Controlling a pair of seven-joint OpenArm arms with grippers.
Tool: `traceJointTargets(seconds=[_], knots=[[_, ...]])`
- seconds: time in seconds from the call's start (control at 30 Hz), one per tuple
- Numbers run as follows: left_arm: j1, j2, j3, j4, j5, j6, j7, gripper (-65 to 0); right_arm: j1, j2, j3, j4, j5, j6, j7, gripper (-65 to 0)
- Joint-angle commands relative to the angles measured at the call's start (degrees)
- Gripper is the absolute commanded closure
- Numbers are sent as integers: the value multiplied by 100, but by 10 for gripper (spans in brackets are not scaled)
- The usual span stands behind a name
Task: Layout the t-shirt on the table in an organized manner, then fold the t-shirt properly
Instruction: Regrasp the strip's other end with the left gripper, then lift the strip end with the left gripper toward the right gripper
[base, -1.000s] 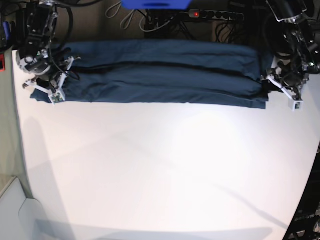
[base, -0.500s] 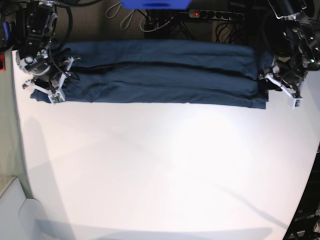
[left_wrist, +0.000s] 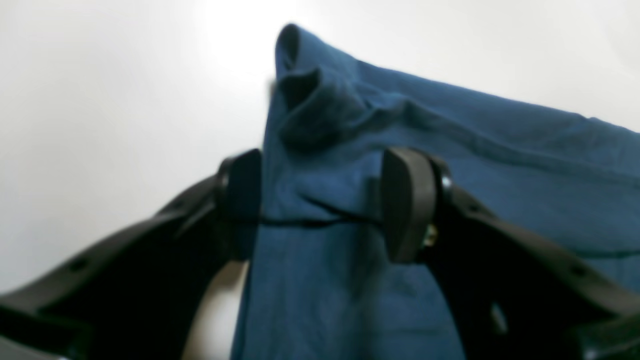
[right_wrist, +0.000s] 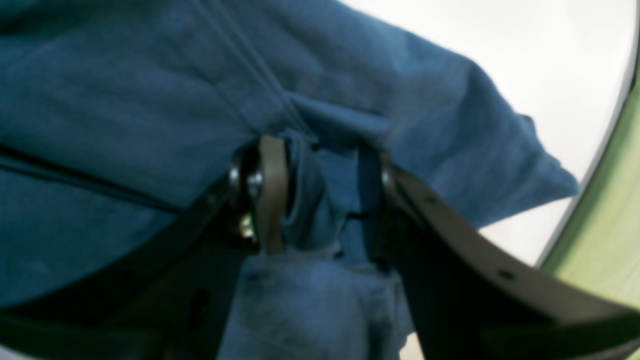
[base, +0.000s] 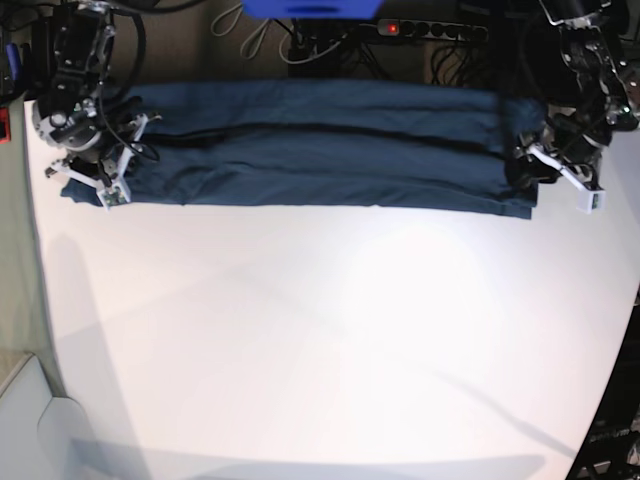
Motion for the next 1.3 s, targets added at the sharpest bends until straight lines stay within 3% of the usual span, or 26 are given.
traceJointTargets(seconds=[0.0,0.4,0.57,0.9,0.93,1.0,1.17,1.27], knots=[[-27,-71,-32,-67,-69,-8,-82,-365,12,27,-3,34,-13,-21,-42,-247],[-124,-62,20,-815,-69,-8,-38,-354,73,27,-3,34,-13,-21,-42,-247],[-45,-53,20,-815,-69,-8,-20,-233,91,27,-3,43,-13,-21,-51,-247],[60,-45,372,-1017,-69,1,-55,-196,135,18,-3,52,-13,-21,-51,-247],[52,-53,521,-1113,-69,1,-82,-152,143,9,-12,43,-13,-21,-60,-247],[8,-45,653,-1298,-69,1,-90,-1,143,-44,-12,60,-13,-21,-60,-247],[-98,-62,636,-1307,-122,1,-90,-1,152,-44,-12,69,-13,-21,-51,-247],[-238,-124,135,-1245,-87,1,-20,-3,258,-44,-20,34,-13,-21,-51,-247]])
